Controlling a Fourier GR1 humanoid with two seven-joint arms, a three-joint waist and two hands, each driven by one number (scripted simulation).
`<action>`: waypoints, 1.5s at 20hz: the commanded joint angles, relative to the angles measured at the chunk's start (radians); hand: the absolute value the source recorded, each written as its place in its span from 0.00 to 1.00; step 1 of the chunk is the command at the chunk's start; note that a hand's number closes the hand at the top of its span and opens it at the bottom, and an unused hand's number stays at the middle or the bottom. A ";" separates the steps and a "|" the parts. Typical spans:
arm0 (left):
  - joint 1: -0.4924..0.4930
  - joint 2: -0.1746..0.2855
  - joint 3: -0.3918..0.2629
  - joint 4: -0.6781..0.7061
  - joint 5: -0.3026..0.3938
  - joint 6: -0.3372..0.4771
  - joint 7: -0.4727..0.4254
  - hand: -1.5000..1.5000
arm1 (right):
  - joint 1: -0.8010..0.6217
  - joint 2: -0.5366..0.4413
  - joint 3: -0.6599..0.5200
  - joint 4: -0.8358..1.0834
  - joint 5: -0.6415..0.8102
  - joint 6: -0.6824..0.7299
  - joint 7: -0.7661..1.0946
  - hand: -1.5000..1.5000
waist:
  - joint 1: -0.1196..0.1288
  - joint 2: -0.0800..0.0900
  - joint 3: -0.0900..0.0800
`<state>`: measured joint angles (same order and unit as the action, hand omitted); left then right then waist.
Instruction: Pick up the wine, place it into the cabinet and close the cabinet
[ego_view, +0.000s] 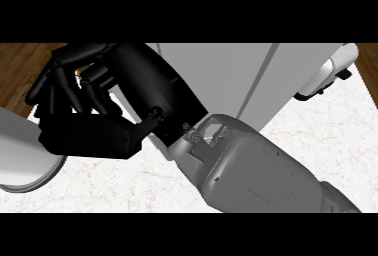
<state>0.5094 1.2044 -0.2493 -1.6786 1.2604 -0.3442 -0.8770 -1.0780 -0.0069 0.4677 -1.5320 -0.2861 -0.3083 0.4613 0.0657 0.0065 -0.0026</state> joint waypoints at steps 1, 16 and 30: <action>0.017 -0.038 0.047 0.065 -0.024 -0.069 -0.075 0.00 | -0.054 0.007 -0.057 0.134 -0.145 0.163 -0.023 1.00 | 0.004 0.001 0.001; 0.062 -0.048 0.168 0.058 -0.007 -0.115 0.008 0.00 | -0.109 0.007 -0.029 0.532 -0.478 0.723 0.068 1.00 | -0.001 0.000 0.002; 0.065 -0.139 0.236 0.099 -0.063 -0.168 0.084 0.00 | -0.192 -0.038 -0.170 0.818 -0.540 0.898 -0.068 1.00 | -0.014 0.005 0.001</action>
<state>0.5851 1.0984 -0.0632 -1.6513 1.2024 -0.4607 -0.7342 -1.2520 0.0007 0.3814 -0.8332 -0.8130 0.5554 0.4244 0.0553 -0.0079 -0.0120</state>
